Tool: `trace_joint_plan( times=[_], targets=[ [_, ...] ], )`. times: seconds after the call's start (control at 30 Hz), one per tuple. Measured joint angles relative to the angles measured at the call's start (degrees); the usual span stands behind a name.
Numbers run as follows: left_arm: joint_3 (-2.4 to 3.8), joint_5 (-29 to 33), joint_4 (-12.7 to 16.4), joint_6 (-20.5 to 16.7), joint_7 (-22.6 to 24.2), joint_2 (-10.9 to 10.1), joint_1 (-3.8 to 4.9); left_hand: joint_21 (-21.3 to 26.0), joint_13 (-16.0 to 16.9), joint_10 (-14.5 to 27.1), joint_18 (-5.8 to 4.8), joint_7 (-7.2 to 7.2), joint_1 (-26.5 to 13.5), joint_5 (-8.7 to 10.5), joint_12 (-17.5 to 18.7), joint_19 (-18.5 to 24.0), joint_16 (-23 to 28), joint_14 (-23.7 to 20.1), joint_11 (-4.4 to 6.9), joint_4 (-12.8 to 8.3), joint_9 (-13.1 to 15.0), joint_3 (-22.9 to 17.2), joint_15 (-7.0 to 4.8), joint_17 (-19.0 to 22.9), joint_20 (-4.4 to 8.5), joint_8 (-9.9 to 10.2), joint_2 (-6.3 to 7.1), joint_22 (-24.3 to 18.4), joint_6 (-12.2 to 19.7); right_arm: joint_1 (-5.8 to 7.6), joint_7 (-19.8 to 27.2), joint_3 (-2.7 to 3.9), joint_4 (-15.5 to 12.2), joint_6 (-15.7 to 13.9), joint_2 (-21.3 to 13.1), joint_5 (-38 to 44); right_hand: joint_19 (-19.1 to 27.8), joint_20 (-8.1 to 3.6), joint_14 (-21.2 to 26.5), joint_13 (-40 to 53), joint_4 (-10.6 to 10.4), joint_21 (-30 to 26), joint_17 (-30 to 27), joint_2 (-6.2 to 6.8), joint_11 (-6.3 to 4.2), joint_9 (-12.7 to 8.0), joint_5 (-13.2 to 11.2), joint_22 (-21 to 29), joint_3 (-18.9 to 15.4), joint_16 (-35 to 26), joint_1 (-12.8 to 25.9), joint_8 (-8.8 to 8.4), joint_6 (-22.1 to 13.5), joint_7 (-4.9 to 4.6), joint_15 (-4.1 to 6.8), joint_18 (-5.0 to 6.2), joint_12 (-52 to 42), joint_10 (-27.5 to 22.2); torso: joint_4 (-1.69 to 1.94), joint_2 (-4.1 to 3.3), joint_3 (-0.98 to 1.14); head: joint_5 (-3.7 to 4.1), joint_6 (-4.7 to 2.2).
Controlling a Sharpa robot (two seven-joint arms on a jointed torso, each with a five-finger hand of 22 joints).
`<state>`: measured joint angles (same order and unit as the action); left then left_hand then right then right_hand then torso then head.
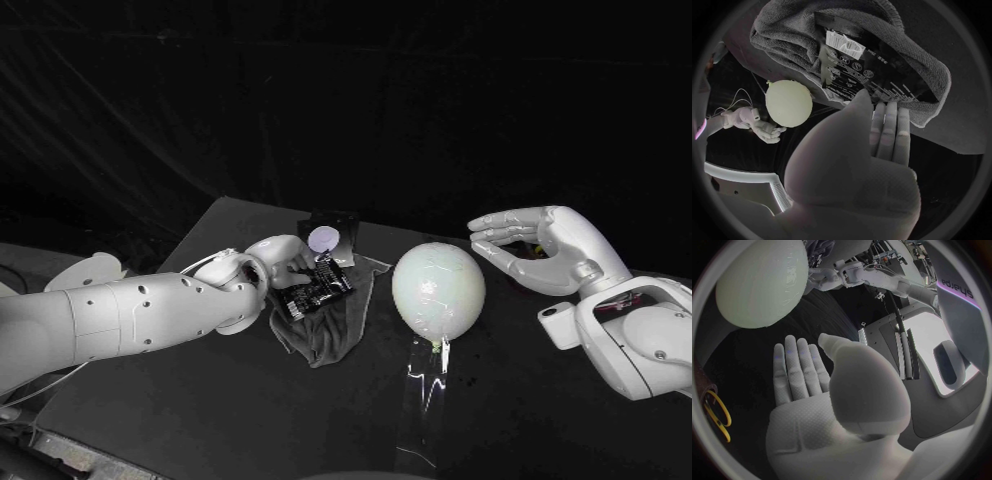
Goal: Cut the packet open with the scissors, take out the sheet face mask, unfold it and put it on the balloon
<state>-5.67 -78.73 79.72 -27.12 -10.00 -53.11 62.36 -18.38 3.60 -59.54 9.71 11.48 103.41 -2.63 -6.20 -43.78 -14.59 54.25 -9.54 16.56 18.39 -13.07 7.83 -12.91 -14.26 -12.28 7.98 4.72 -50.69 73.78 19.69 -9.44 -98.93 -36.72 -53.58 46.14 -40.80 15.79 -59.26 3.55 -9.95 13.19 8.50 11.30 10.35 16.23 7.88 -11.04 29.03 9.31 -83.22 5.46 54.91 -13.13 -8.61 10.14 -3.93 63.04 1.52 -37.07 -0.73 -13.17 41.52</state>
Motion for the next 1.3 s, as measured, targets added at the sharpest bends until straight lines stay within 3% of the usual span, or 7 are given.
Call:
trace_joint_plan(
  times=[0.33, 0.47, 0.6, 0.7, 0.93, 1.17, 1.3],
  targets=[
    [-0.19, 0.29, 0.57, -1.11, 1.24, -0.43, -0.21, -1.72, -0.05, -0.88, 0.03, -0.32, -2.86, -0.02, 2.34, 0.34, 1.15, 1.44, 0.12, 0.16, -1.07, -1.85, -0.23, 0.43, -0.49, 0.78, 3.63, 3.71, -0.48, -0.01, -0.05, 0.00, -0.09, 0.03, -0.08, -0.01, 0.00, 0.00, 0.00, 0.00, 0.00, 0.00, 0.00, 0.00, 0.00, 0.00, 0.32, 0.00, 0.00, 0.00, 0.00, 0.00, 0.00, 0.08, 0.00, -0.01, 0.00, 0.00, 0.01, 0.00, 0.00, -0.11, -0.12],
    [-0.25, 0.98, 2.24, -1.77, 1.97, -1.50, -0.44, -1.68, -0.05, -0.10, 0.10, -0.45, -7.72, -0.03, 2.49, 0.95, 2.14, 0.09, -0.65, 0.19, -1.40, 1.96, 0.69, 0.65, -1.52, 1.23, 5.76, 3.65, 0.28, -0.01, -0.07, 0.00, -0.16, 0.04, -0.22, -0.01, 0.00, 0.00, 0.00, 0.00, 0.16, 0.00, 0.00, 0.00, 0.00, 0.00, 0.32, 0.00, 0.16, 0.00, 0.00, 0.00, 0.00, 0.09, 0.00, -0.02, 0.00, 0.00, 0.01, -0.02, 0.00, -0.04, -0.19],
    [-0.23, 1.62, 4.62, -2.37, 2.38, -3.10, -0.53, -0.77, -0.04, 2.57, 0.12, -1.23, -10.01, -0.03, 2.50, 2.27, 3.02, -2.48, -1.82, 0.25, -1.89, 11.13, 1.62, 0.84, -2.30, 2.11, 5.68, 3.01, 1.72, -0.01, -0.08, 0.00, -0.22, 0.04, -0.36, -0.02, 0.00, 0.00, 0.00, 0.00, 0.16, 0.00, 0.00, 0.00, 0.00, -0.01, 0.32, 0.00, 0.16, 0.00, 0.00, 0.00, 0.00, 0.09, 0.00, -0.03, 0.00, 0.00, 0.02, -0.02, 0.00, 0.03, -0.24],
    [-0.17, 1.98, 6.41, -2.75, 2.38, -4.26, -0.53, 0.30, -0.04, 4.56, 0.08, 0.10, -10.10, -0.02, 2.49, 4.27, 3.69, -4.47, -2.28, 0.42, -2.28, 16.11, 2.20, 0.96, -2.28, 3.15, 5.77, 2.49, 3.23, -0.01, -0.09, 0.00, -0.23, 0.04, -0.42, -0.02, 0.00, 0.00, 0.00, 0.00, 0.16, 0.00, 0.00, 0.00, 0.00, -0.01, 0.32, 0.02, 0.16, 0.00, 0.00, 0.00, 0.01, 0.10, 0.00, -0.04, 0.00, 0.00, 0.05, -0.02, 0.03, 0.08, -0.25],
    [-0.14, 2.19, 10.15, -2.98, 0.29, -5.98, -0.54, 2.77, -0.04, 9.23, -2.67, -0.56, -14.86, -0.25, 2.49, 8.28, 4.45, -9.76, -3.59, 0.71, -4.58, 23.97, 3.73, 1.22, -2.43, 5.88, 8.87, 1.14, 11.19, -0.01, -0.12, 0.00, -0.25, 0.04, -0.53, -0.02, 0.00, 0.00, 0.00, 0.00, 0.15, 0.00, 0.00, 0.00, 0.00, -0.01, 0.32, 0.07, 0.16, 0.00, 0.00, 0.00, 0.07, 0.17, 0.00, -0.12, 0.00, 0.00, 0.07, 0.00, 0.02, 0.02, -0.20],
    [-0.13, 1.80, 12.04, -2.62, -4.82, -6.41, -0.56, 8.32, 0.01, 12.84, -4.47, -1.55, -17.78, -0.25, 2.49, 19.73, 6.06, -15.52, -4.72, 0.75, -6.30, 25.40, 5.11, 1.89, -2.50, 7.33, 9.52, -1.16, 16.98, -0.01, -0.16, 0.00, -0.25, 0.03, -0.54, -0.03, 0.00, 0.00, 0.00, 0.00, 0.15, 0.00, 0.00, -0.01, 0.00, -0.01, 0.55, 0.07, 0.15, 0.00, 0.01, 0.00, 0.08, 0.18, 0.00, -0.44, 0.00, 0.00, 0.03, 0.00, 0.02, -0.26, 0.09],
    [-0.16, 1.35, 12.08, -2.14, -7.61, -6.08, -0.60, 10.01, 0.00, 14.64, -4.47, -1.84, -17.78, -0.24, 2.49, 23.34, 8.53, -24.96, -5.05, 0.69, -6.63, 25.65, 5.60, 4.42, -2.53, 7.67, 9.53, -1.85, 18.06, -0.01, -0.20, 0.00, -0.25, 0.03, -0.54, -0.05, 0.00, 0.00, 0.00, 0.00, 0.15, 0.00, 0.00, -0.31, 0.00, -0.01, 0.55, 0.07, 0.15, 0.00, 0.30, 0.00, 0.08, 0.18, 0.00, -0.45, 0.00, 0.00, -0.02, -0.02, 0.03, -0.38, 0.22]
  ],
)
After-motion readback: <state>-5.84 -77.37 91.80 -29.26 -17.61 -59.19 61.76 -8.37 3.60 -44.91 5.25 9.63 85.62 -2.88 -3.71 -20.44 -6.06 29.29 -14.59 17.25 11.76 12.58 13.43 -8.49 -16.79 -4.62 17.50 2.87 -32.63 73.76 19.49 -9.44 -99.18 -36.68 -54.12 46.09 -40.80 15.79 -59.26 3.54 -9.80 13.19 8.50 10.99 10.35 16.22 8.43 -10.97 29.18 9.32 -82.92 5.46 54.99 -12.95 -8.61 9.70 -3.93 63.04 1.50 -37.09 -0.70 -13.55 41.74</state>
